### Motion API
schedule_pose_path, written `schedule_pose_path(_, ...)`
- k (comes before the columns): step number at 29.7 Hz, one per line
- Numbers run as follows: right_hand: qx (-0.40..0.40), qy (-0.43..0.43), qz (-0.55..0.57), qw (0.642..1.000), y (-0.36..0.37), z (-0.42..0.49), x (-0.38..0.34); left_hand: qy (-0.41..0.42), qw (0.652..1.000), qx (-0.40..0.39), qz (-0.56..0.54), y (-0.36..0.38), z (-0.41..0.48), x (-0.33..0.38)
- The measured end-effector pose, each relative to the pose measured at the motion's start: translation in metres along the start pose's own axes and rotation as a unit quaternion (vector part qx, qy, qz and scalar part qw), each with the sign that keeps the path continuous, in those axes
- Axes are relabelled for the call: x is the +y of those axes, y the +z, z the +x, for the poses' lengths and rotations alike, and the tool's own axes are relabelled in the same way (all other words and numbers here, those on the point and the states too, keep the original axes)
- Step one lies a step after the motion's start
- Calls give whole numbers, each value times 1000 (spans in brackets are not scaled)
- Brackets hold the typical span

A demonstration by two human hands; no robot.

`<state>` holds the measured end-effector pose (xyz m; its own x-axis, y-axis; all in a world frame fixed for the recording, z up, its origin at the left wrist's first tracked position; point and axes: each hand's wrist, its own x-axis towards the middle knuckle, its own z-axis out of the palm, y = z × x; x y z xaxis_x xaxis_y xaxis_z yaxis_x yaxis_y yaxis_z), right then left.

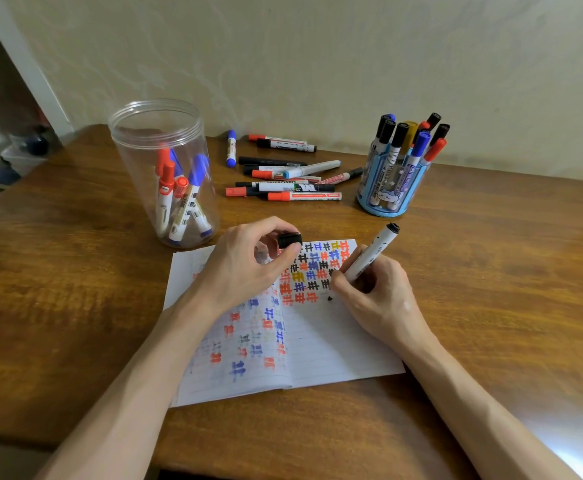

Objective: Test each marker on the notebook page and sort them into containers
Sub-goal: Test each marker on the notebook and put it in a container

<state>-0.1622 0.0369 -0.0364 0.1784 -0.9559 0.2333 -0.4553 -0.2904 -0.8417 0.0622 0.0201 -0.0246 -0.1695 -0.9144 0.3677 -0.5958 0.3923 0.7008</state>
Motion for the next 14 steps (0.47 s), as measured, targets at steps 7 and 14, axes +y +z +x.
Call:
schedule_pose_path(7,57,1,127,990,-6,4,-4,1,998,-43,-42,0,-1,5)
schedule_pose_path(14,54,11,228,972,-13,3,-8,12,997,-60,-52,0,-2,10)
